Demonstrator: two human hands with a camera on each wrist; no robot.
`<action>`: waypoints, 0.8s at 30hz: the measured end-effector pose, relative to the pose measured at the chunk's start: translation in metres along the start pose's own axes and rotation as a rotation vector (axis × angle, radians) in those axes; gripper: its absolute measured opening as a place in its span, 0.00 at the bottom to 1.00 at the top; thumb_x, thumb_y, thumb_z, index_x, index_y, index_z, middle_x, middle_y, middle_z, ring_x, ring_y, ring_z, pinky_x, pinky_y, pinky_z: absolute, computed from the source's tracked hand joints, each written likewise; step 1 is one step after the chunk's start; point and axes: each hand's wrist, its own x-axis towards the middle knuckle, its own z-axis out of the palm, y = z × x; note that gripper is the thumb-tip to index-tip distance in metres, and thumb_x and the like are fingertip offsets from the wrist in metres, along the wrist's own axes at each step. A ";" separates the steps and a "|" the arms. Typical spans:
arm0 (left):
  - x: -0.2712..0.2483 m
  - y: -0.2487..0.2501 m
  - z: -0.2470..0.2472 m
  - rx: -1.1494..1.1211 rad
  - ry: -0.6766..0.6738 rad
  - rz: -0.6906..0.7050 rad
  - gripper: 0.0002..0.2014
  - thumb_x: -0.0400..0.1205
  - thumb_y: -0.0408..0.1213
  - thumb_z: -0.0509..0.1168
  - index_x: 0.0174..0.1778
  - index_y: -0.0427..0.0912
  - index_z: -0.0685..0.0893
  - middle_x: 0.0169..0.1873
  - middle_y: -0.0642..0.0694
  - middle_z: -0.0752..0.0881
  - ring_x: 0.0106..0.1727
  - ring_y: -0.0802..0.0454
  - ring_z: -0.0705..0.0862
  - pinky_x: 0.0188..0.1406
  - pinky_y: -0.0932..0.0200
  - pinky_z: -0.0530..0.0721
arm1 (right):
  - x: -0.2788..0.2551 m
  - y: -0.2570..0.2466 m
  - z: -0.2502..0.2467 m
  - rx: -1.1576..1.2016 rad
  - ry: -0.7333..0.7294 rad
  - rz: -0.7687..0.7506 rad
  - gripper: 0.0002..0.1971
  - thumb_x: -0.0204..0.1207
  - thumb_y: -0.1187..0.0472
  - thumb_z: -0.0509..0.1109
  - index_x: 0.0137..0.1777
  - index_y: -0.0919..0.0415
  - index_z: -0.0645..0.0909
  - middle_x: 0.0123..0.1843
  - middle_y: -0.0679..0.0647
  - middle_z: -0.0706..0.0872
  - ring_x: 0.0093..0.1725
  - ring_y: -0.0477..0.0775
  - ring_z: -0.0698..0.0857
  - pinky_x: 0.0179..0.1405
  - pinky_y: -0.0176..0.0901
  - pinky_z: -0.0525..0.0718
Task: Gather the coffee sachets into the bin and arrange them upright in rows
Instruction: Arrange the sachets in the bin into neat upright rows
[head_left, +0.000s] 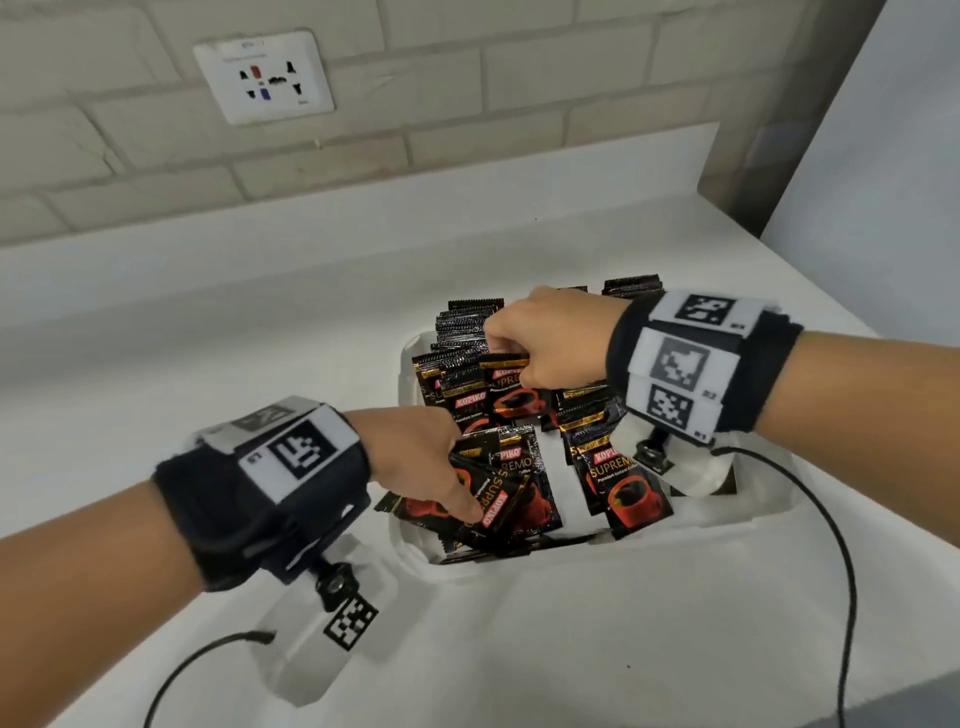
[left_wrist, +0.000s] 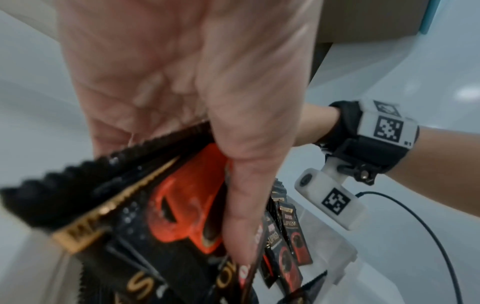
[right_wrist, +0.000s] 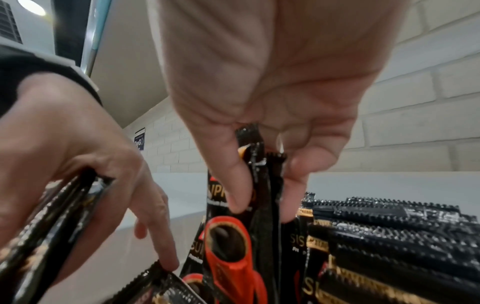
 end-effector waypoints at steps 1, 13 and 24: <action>0.003 0.000 0.000 0.031 -0.007 -0.017 0.22 0.74 0.48 0.73 0.60 0.42 0.83 0.54 0.48 0.88 0.54 0.50 0.86 0.60 0.56 0.83 | 0.002 -0.001 0.000 -0.005 -0.004 -0.009 0.11 0.75 0.71 0.64 0.55 0.60 0.76 0.39 0.48 0.74 0.41 0.51 0.75 0.31 0.35 0.70; 0.021 0.010 0.007 0.386 -0.050 -0.144 0.33 0.71 0.61 0.69 0.71 0.51 0.74 0.66 0.49 0.76 0.70 0.47 0.65 0.73 0.45 0.64 | 0.009 -0.003 0.005 -0.023 -0.016 -0.042 0.12 0.75 0.71 0.64 0.57 0.61 0.75 0.37 0.47 0.71 0.38 0.48 0.71 0.29 0.33 0.66; 0.005 0.010 0.014 0.456 0.072 -0.059 0.26 0.73 0.59 0.68 0.63 0.48 0.78 0.56 0.49 0.77 0.62 0.48 0.69 0.65 0.54 0.65 | 0.017 -0.007 0.010 -0.021 -0.050 -0.096 0.10 0.74 0.67 0.69 0.48 0.57 0.70 0.34 0.45 0.67 0.40 0.49 0.71 0.28 0.32 0.66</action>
